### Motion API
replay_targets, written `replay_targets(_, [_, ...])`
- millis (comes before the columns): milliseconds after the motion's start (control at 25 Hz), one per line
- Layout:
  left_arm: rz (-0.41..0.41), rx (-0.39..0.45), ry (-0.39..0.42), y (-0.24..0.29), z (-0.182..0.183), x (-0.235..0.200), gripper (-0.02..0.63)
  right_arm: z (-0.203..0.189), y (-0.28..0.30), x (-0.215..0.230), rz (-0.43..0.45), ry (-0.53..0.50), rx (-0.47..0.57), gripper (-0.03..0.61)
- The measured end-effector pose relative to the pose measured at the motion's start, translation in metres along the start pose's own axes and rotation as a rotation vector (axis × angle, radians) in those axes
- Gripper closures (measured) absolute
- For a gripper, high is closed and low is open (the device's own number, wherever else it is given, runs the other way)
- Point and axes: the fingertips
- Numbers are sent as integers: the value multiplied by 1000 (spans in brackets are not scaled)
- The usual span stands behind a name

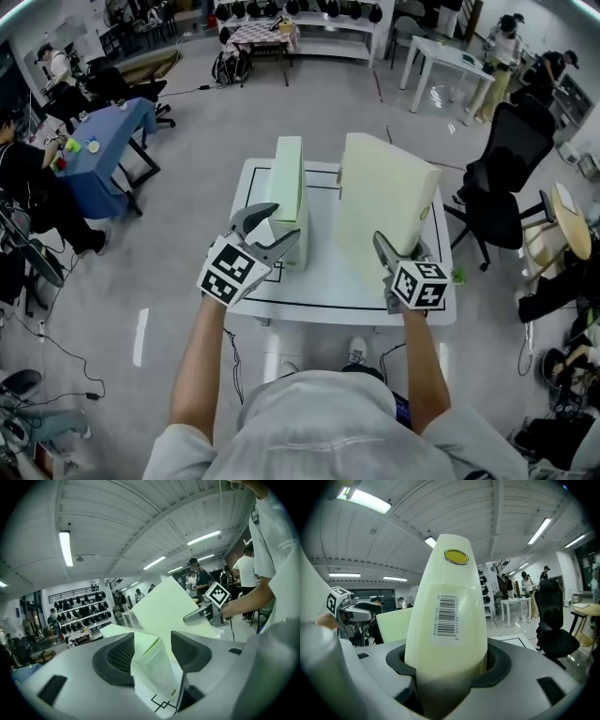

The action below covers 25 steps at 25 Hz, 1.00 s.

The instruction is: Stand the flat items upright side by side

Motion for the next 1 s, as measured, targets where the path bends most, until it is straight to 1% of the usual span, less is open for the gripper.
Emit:
replay_targets(40, [-7, 0, 31, 1, -4, 1, 354, -3, 0, -2, -12, 7, 3, 272])
replay_targets(120, [0, 3, 117, 5, -12, 2, 358, -6, 5, -1, -39, 2, 11, 272])
replay_targets(160, [6, 6, 149, 7, -17, 1, 379, -6, 9, 1, -53, -11, 13, 271])
replay_targets(200, [8, 12, 161, 9, -20, 2, 397, -7, 14, 3, -65, -27, 12, 270])
replay_targets(280, [1, 28, 155, 9, -20, 2, 404, -13, 28, 5, -73, -60, 5, 271])
replay_targets(400, [-4, 41, 176, 8, -21, 4, 410, -26, 55, 1, -61, -99, -16, 271])
replay_targets(480, [-5, 48, 174, 8, -23, 4, 414, -32, 74, -1, -64, -115, -23, 270])
replay_targets(560, [-3, 54, 161, 7, -23, 1, 414, -35, 91, -4, -82, -143, -14, 270])
replay_targets(640, [5, 58, 161, 8, -21, 0, 414, -34, 104, -7, -102, -198, 3, 267])
replay_targets(760, [16, 63, 162, 12, -19, 5, 414, -35, 113, -11, -105, -255, 26, 260])
replay_targets(880, [13, 70, 161, 16, -21, 8, 414, -43, 115, -21, -87, -275, 40, 247])
replay_targets(1000, [14, 74, 161, 14, -21, 2, 416, -46, 122, -34, -72, -279, 16, 226])
Point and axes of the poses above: the fingertips, and each gripper's own axes: y forward along the fingers, x to its right, z out of its top, and after that the axes turned 9 degrees about z, right-handed
